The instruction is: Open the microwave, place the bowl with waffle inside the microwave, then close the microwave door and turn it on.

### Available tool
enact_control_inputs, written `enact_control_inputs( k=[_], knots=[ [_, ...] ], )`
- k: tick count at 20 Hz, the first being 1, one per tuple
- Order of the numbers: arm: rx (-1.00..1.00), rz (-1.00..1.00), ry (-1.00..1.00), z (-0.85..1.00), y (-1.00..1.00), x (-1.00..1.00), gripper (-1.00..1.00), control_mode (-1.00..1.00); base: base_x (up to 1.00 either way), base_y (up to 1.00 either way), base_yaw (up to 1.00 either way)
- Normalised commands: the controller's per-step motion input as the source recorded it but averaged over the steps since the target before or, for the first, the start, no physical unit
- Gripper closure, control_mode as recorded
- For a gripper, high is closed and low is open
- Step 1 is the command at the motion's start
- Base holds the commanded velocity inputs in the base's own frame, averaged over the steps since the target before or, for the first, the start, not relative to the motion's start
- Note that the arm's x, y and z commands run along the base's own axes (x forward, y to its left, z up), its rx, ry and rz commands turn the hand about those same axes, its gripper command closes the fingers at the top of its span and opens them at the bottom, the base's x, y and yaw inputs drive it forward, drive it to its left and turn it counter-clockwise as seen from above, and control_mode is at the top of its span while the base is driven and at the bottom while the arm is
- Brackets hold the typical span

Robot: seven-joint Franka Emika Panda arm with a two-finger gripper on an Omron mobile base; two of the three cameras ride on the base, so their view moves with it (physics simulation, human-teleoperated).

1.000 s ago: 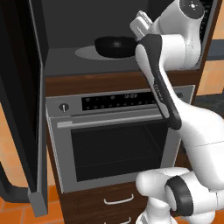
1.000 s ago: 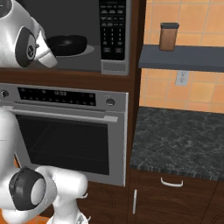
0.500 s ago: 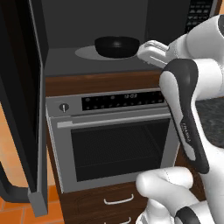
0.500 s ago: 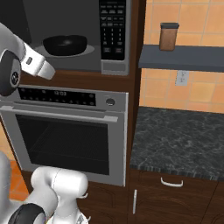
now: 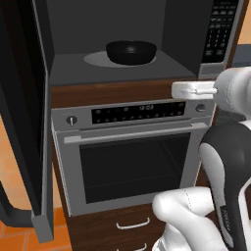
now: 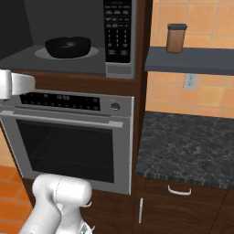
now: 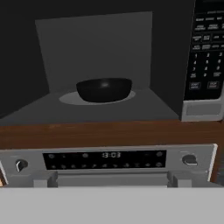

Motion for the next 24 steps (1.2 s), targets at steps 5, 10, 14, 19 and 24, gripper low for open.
enact_control_inputs(
  k=[5, 10, 14, 19, 24],
  knots=[
    [0.00, -0.01, -0.04, -0.05, 0.01, -0.11, -1.00, -1.00, 0.00, 0.00, 0.00],
    [0.00, -0.06, -0.13, -0.07, 0.00, 0.05, -1.00, -1.00, 0.00, 0.00, 0.00],
    [0.00, -0.01, -0.15, 0.00, 0.12, -0.22, -1.00, -1.00, 0.00, 0.00, 0.00],
    [0.00, 0.00, -0.13, 0.00, 0.31, -0.32, -1.00, -1.00, 0.00, 0.00, 0.00],
    [0.00, 0.00, -0.12, 0.00, 0.38, -0.31, -1.00, -1.00, 0.00, 0.00, 0.00]
  ],
)
